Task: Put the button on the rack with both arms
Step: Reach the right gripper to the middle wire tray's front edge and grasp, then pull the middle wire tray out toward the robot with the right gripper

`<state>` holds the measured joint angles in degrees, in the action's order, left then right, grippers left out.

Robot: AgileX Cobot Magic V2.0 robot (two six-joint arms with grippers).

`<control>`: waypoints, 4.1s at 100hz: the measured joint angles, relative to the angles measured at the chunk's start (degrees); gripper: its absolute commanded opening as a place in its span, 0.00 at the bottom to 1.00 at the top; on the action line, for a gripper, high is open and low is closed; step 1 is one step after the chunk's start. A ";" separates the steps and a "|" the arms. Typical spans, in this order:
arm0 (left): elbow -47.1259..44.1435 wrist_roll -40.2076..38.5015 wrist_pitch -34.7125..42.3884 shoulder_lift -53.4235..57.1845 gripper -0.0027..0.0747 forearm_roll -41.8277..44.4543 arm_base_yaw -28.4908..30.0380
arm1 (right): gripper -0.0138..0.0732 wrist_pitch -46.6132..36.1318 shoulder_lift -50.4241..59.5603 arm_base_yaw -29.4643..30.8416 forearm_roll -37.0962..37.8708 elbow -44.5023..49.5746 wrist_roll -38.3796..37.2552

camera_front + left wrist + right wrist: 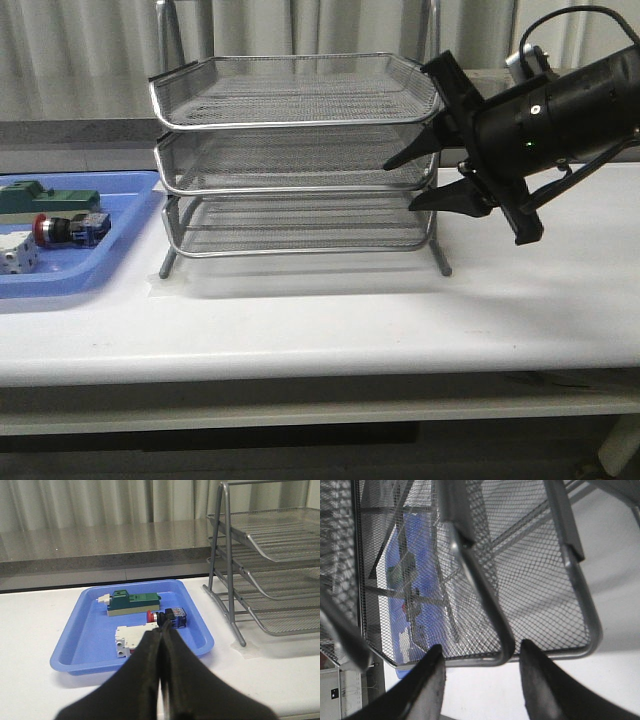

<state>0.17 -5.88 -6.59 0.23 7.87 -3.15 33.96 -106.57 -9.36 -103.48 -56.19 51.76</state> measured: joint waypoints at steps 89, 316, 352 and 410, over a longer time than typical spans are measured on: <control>0.00 0.00 0.00 0.00 0.01 0.00 0.00 | 0.31 3.50 -5.35 0.00 -0.09 -4.93 -0.29; 0.00 0.00 0.00 0.00 0.01 0.00 0.00 | 0.30 22.63 -0.79 1.38 -2.15 20.21 11.73; 0.00 0.00 0.00 0.00 0.01 0.00 0.00 | 0.31 23.30 -0.72 1.38 -2.19 21.05 13.14; 0.00 0.00 0.00 0.00 0.01 0.00 0.00 | 0.67 26.08 -2.01 0.21 -0.28 23.50 18.91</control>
<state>0.17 -5.88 -6.59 0.23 7.87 -3.15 60.04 -108.58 -9.15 -103.75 -32.69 70.67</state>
